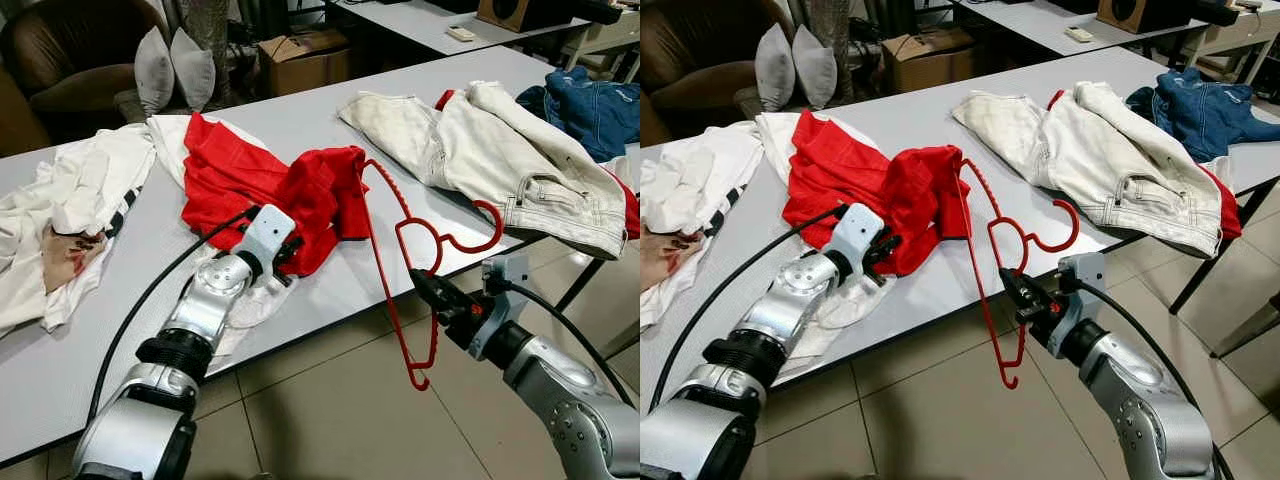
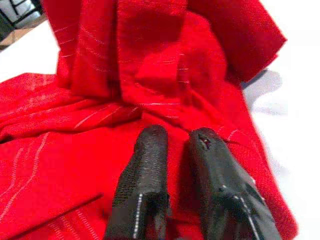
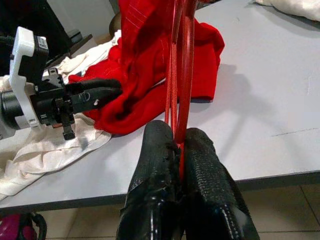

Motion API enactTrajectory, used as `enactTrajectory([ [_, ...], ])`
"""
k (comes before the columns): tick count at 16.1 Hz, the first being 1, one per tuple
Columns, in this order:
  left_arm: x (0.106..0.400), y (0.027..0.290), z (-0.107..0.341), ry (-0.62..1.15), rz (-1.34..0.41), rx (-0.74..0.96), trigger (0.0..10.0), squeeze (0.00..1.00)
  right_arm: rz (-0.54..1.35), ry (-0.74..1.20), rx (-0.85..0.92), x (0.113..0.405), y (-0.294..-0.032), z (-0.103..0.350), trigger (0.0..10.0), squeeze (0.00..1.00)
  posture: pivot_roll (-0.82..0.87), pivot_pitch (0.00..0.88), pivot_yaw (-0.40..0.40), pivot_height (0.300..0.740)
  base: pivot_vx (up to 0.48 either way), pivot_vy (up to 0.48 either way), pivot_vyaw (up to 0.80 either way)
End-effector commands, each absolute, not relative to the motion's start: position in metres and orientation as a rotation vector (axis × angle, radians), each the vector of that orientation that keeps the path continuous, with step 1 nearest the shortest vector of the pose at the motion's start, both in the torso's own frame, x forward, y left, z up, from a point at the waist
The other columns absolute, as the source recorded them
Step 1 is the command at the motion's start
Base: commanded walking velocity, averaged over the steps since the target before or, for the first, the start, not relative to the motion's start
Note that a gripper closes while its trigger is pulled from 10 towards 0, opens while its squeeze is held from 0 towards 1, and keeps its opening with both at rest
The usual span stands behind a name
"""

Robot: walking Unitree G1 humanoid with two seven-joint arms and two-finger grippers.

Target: Hang hanger

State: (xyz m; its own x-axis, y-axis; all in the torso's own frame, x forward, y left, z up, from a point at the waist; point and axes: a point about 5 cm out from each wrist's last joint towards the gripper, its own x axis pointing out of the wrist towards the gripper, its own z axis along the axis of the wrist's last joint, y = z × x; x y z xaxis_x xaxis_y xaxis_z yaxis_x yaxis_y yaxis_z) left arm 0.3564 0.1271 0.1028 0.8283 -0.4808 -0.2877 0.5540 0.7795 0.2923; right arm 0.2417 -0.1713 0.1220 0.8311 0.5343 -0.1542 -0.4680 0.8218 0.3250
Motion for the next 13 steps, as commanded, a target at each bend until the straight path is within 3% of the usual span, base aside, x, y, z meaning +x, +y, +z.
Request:
enactTrajectory([
  [1,0.356,0.130,0.102,0.204,-0.561,0.365,0.0,0.00,0.537,0.209,0.283,0.241,-0.171,0.127,10.0,0.00,-0.29,0.000,0.106,0.740,0.000,0.000,0.00],
  [7,0.366,0.138,0.124,0.103,-0.460,0.150,0.0,0.00,0.536,0.213,0.286,0.240,-0.170,0.126,10.0,0.00,-0.29,0.000,0.108,0.740,0.000,0.000,0.00],
  [10,0.375,0.155,0.150,0.019,-0.421,0.029,0.0,0.00,0.530,0.213,0.287,0.239,-0.172,0.126,10.0,0.00,-0.29,0.000,0.109,0.740,0.000,0.000,0.00],
  [13,0.374,0.159,0.148,0.049,-0.457,0.071,0.0,0.00,0.531,0.216,0.287,0.238,-0.172,0.125,10.0,0.00,-0.29,0.000,0.108,0.740,0.000,0.000,0.00],
])
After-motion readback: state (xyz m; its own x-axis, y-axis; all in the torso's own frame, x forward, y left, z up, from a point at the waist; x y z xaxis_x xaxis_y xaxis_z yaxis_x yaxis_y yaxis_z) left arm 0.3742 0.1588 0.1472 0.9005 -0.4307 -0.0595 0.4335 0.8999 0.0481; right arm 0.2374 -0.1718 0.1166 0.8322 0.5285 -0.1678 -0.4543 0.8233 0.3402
